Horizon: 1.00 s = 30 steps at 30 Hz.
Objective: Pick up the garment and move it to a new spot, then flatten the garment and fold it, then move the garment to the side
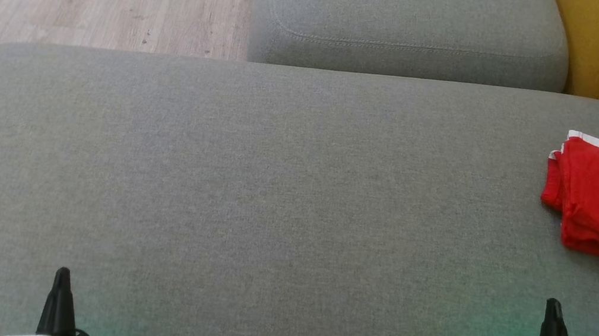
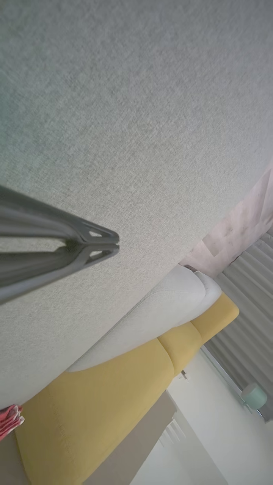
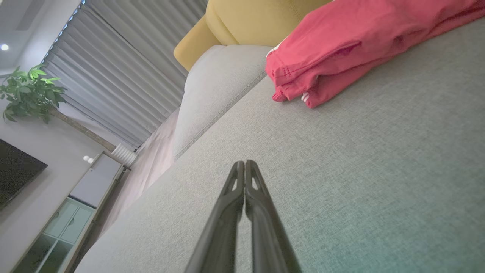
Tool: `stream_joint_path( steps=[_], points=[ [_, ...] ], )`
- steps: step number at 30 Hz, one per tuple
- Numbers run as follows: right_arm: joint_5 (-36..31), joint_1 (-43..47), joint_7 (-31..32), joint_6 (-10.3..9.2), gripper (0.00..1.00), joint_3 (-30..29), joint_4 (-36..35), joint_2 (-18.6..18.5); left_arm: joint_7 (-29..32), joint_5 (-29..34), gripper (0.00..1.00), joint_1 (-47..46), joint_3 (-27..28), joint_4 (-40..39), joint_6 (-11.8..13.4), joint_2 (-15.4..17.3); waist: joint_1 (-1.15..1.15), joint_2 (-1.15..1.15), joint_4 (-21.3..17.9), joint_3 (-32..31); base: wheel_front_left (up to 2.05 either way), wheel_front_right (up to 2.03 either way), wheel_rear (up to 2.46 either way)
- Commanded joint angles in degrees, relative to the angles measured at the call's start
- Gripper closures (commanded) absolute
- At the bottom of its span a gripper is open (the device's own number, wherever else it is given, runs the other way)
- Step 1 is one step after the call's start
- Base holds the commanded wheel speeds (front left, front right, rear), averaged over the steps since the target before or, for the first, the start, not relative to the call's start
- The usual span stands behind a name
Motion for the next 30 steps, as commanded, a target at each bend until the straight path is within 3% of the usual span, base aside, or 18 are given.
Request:
stream_joint_path(
  steps=[1, 30],
  points=[
    [2.05, -3.04, 0.33, 0.22, 1.00, 0.19, -2.14, -0.29, 0.42, -1.70, 1.00, -2.83, 1.34, -1.52, -0.44, 0.06, 0.00, 0.00, -0.01, 0.03, 0.00, 0.00, 0.00],
    [23.51, -6.56, 5.10, 0.32, 1.00, -0.75, -2.57, -0.41, 5.32, -20.25, 1.00, -7.60, 3.70, -1.35, -0.95, 0.05, -0.01, 0.00, -0.17, 0.71, 0.00, 0.00, 0.00]
  ],
)
